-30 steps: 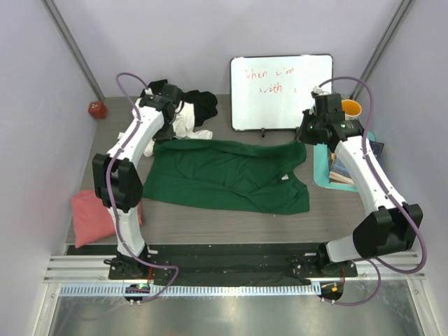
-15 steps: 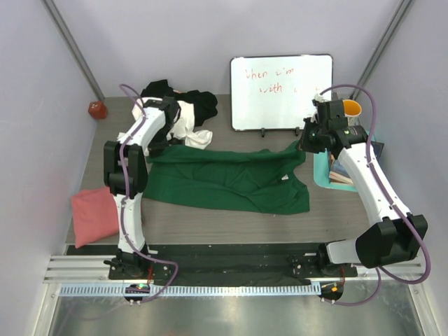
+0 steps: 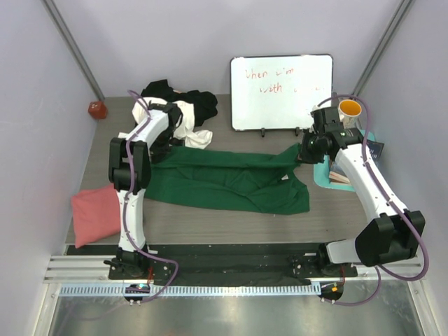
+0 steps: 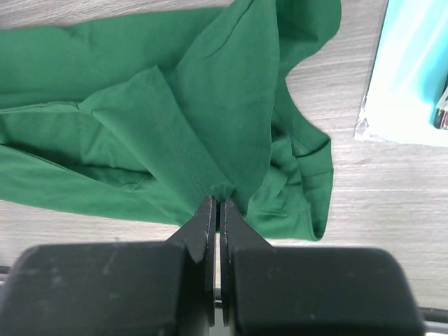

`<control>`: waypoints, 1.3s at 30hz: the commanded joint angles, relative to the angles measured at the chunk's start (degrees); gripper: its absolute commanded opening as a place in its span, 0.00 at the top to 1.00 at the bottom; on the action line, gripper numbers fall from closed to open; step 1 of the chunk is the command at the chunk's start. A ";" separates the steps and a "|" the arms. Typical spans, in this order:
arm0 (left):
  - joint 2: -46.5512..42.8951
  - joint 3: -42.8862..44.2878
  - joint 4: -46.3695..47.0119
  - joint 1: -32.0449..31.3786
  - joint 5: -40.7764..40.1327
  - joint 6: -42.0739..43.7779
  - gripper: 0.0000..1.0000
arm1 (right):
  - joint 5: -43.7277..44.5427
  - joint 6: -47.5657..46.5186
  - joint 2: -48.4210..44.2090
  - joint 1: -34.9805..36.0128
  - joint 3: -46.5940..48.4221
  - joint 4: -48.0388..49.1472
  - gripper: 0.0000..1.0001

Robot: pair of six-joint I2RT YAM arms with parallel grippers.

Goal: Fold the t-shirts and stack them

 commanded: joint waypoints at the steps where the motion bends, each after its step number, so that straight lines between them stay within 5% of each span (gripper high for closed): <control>1: -0.06 0.21 0.00 -0.25 0.73 2.37 1.00 | -0.81 2.64 -4.05 -0.18 -0.19 -1.80 0.99; 19: 1.52 -1.29 0.36 -1.39 -1.91 1.50 1.00 | -1.60 4.14 -5.56 -0.18 -9.33 -3.56 0.99; 21: 2.40 -1.37 -0.34 -1.39 -2.17 1.41 0.99 | -2.93 3.87 -4.33 -0.18 -10.03 -3.38 0.94; 33: -0.32 -3.40 -0.96 -1.48 -6.03 -0.79 0.61 | -1.08 4.05 -6.16 -0.18 -11.44 -2.85 0.75; 39: -5.41 -4.10 -0.52 -1.39 -6.13 -1.84 0.60 | -0.03 4.31 -9.67 -0.18 -8.20 -4.26 0.69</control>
